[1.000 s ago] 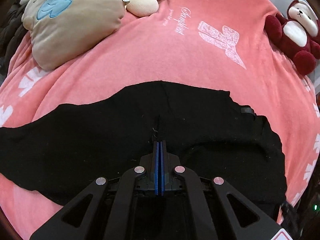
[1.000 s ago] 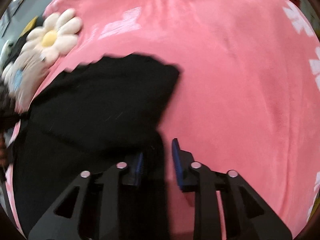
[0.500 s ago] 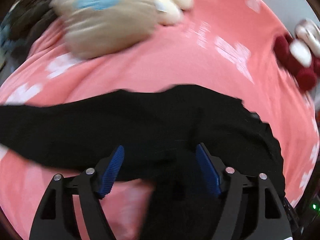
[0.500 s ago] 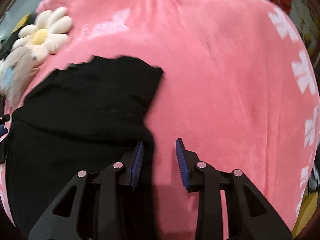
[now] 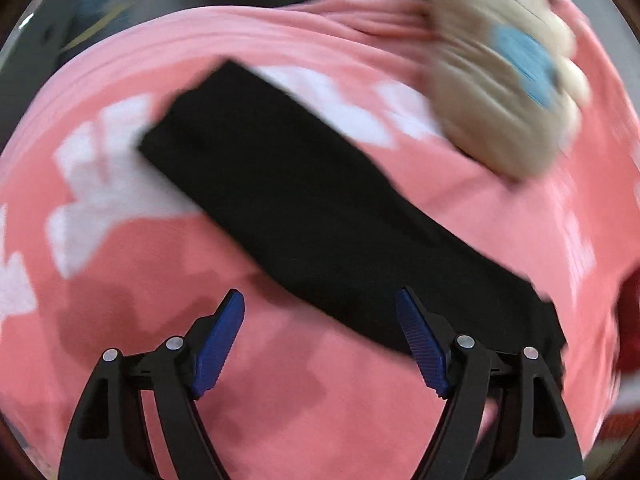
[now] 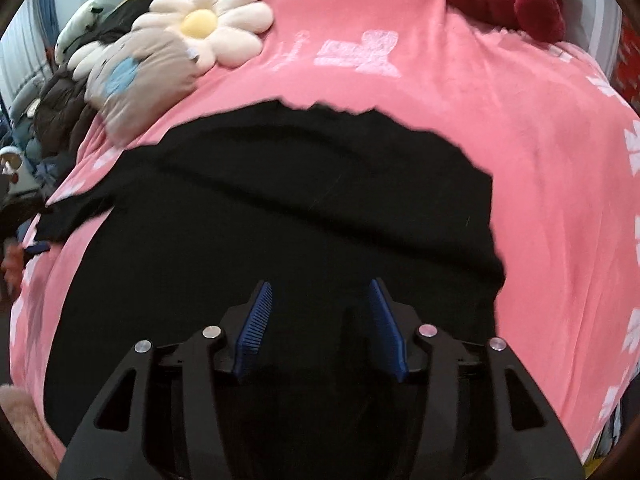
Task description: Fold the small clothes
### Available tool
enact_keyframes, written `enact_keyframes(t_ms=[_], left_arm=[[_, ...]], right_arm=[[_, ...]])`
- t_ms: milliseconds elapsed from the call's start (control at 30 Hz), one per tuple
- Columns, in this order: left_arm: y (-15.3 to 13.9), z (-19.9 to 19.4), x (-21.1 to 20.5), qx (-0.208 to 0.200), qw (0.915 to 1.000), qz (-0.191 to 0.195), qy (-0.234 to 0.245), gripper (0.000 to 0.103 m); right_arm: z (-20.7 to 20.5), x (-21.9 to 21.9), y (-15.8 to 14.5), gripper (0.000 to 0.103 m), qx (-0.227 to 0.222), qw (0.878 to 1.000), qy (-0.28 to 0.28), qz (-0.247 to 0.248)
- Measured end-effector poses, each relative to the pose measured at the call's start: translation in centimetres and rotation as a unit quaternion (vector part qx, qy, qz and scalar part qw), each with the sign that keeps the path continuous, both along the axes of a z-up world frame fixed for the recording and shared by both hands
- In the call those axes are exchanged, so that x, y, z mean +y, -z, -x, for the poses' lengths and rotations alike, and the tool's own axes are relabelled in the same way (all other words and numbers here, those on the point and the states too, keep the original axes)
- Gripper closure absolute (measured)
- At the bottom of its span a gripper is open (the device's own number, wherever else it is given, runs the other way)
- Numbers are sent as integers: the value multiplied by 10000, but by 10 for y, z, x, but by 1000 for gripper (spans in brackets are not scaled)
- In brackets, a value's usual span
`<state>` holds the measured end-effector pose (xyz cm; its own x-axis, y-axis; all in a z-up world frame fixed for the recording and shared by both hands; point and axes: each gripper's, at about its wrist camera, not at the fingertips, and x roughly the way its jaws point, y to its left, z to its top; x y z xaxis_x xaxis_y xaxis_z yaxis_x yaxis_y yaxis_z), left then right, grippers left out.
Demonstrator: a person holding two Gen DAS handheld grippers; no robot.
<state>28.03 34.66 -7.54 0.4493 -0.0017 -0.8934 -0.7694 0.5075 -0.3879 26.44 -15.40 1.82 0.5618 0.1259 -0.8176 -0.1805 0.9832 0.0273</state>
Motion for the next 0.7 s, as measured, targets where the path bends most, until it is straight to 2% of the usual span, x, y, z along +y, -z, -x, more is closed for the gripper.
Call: enact_keyframes(t_ms=[100,233,267,300,333,367,433,500,567,633,700], left_arm=[[9,7,30,151,9984,-66,-546,28],[23,10,63,-131,9930,457,-1083,30],[18,9,67,-358,9918,409,-1158,48],[8,4,68,-474,9929,247,-1066,77],[0,-2,67,-514,9945,124,-909,90],[-19,-14,61,-620,9962,-105,-604,101],[-68,-38,28,-986,9922,-769,25,101],[-114,-59,-16,-1388,9796,-1258,728,101],[-157,-77,-70,-1838,9617,-1418,1455,101],[-195,-90,-144,-2333,9358,-1396,2242,101],[-214,-97,-213,-2620,9112,-1334,2887,101]], right_arm=[[20,9,9,54,264,9995,11,-149],[40,21,17,51,481,9985,-1,-255],[44,22,17,50,504,9984,-5,-275],[47,24,19,50,546,9980,-33,-310],[50,25,20,50,563,9979,-43,-309],[52,26,20,50,559,9979,-49,-312],[54,24,21,48,556,9978,-24,-351],[54,17,21,47,542,9974,98,-465],[53,9,21,47,532,9965,214,-612],[52,-3,19,47,489,9956,365,-710],[53,-19,15,47,406,9951,520,-739]])
